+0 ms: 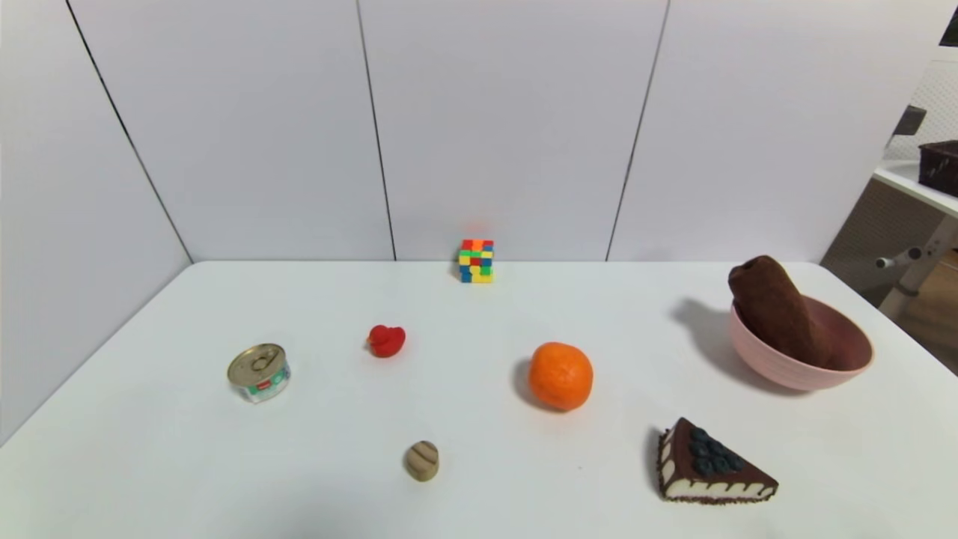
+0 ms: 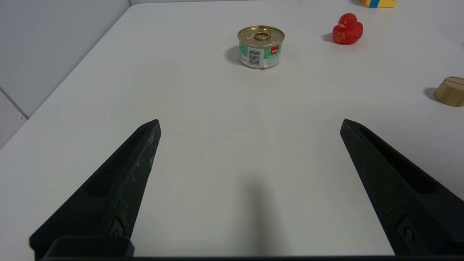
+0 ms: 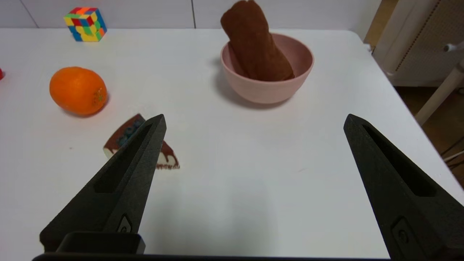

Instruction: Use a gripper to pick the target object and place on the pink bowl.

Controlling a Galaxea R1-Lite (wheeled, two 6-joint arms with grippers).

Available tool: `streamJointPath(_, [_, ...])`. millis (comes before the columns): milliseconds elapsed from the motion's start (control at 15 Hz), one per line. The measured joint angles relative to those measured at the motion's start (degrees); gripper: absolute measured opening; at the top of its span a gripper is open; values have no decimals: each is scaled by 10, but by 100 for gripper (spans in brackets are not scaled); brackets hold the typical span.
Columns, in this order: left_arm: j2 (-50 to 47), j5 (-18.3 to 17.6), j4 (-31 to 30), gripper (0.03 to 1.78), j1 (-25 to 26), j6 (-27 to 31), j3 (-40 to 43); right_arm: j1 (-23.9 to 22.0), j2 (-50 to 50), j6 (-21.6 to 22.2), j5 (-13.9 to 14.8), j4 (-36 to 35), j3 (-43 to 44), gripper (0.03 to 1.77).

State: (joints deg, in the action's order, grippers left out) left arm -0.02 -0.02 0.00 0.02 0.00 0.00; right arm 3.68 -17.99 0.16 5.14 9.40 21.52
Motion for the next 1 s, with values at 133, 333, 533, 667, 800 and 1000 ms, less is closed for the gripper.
streamJointPath(133, [0, 0, 0, 178, 0, 0, 0, 1, 12, 9, 19, -22, -39, 169])
streamJointPath(333, [0, 0, 0, 178, 0, 0, 0, -21, 56, 8, 7, -69, -101, 169])
streamJointPath(533, [0, 0, 0, 178, 0, 0, 0, -35, 125, 5, -16, -110, -175, 169])
streamJointPath(667, [0, 0, 0, 178, 0, 0, 0, -37, 156, 4, -32, -108, -204, 169])
streamJointPath(800, [0, 0, 0, 178, 0, 0, 0, -38, 171, 5, -42, -95, -212, 169])
streamJointPath(1000, [0, 0, 0, 178, 0, 0, 0, -38, 180, 7, -50, -95, -214, 169])
